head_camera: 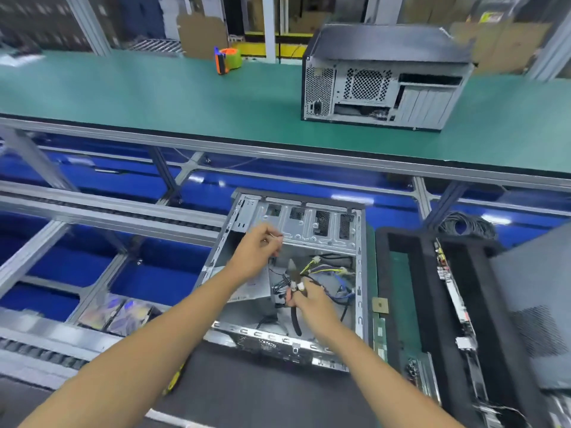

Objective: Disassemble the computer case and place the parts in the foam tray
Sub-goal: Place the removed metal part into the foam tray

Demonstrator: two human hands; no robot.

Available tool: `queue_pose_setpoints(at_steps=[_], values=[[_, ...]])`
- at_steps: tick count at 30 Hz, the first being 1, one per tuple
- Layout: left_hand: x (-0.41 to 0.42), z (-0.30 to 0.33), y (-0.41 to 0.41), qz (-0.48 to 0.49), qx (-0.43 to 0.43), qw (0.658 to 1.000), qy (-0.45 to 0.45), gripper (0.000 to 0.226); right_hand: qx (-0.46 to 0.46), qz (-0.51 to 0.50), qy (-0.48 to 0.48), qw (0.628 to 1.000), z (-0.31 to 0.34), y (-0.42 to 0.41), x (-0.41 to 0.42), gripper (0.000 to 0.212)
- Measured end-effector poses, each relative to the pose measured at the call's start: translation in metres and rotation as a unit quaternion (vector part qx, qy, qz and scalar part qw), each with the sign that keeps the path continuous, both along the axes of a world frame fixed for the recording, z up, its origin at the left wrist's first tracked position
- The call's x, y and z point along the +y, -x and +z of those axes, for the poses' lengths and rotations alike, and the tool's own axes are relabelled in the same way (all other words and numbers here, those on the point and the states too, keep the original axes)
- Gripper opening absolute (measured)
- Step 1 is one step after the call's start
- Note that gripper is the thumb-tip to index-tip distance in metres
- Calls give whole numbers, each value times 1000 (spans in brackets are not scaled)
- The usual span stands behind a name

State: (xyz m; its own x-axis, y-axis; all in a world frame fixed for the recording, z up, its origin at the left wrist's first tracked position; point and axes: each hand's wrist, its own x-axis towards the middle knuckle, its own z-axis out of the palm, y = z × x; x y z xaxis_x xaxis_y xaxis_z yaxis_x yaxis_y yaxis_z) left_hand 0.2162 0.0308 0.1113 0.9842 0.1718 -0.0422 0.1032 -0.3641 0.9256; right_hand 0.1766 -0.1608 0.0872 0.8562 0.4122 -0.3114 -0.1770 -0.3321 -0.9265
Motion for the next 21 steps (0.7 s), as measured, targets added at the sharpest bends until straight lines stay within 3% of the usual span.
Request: queue_pose_setpoints(at_steps=[4,10,13,17,21], values=[[-1,-3,12,-19,56,998,-36,6,-49,23,3,999,4,6,-6,27],[-10,0,26,-86,77,993,-33,13,-35,-20,-36,999,8,1,-19,27],[-15,7,21,-146,119,978,-92,13,-31,-26,-5,999,13,-6,-21,35],[-25,17,7,-204,173,953,-143,16,-68,-30,46,996,18,-15,-23,26],[-34,18,1,-261,214,935,-107,8,-32,-68,17,997,24,-17,-26,21]])
